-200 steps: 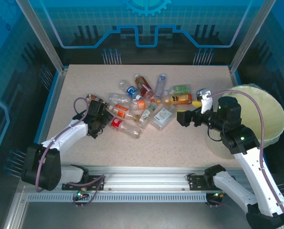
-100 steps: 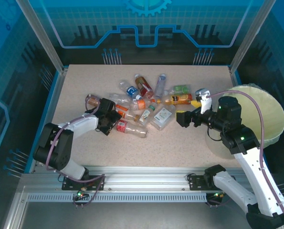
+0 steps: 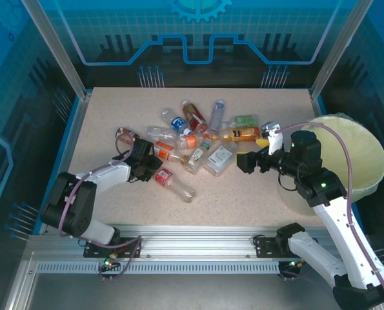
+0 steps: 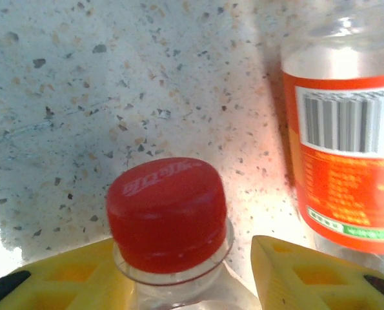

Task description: Put the plastic bottles in the bin

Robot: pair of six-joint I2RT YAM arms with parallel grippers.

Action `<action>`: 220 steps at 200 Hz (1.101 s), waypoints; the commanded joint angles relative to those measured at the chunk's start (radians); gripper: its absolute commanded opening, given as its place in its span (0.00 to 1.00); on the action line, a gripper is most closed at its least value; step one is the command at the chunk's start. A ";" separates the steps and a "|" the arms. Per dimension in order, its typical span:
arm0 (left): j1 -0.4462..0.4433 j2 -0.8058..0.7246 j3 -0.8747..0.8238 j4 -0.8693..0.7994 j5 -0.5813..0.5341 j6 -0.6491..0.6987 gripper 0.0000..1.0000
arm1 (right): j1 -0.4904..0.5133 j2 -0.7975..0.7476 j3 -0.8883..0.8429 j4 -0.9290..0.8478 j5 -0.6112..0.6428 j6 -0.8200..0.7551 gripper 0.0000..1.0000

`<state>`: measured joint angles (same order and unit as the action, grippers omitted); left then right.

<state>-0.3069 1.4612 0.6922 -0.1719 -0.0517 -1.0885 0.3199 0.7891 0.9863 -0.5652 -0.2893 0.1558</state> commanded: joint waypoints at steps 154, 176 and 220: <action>-0.337 -0.226 0.061 0.688 0.200 0.425 0.25 | 0.326 0.216 0.021 0.119 -0.089 0.040 1.00; -0.352 -0.213 0.075 0.733 0.250 0.418 0.25 | 0.348 0.251 0.018 0.180 -0.087 0.082 1.00; -0.371 -0.205 0.069 0.814 0.294 0.397 0.25 | 0.360 0.342 0.041 0.182 0.084 0.171 1.00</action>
<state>-0.6643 1.2484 0.7326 0.5453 0.1860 -0.7040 0.6674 1.0908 0.9897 -0.4156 -0.3050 0.2535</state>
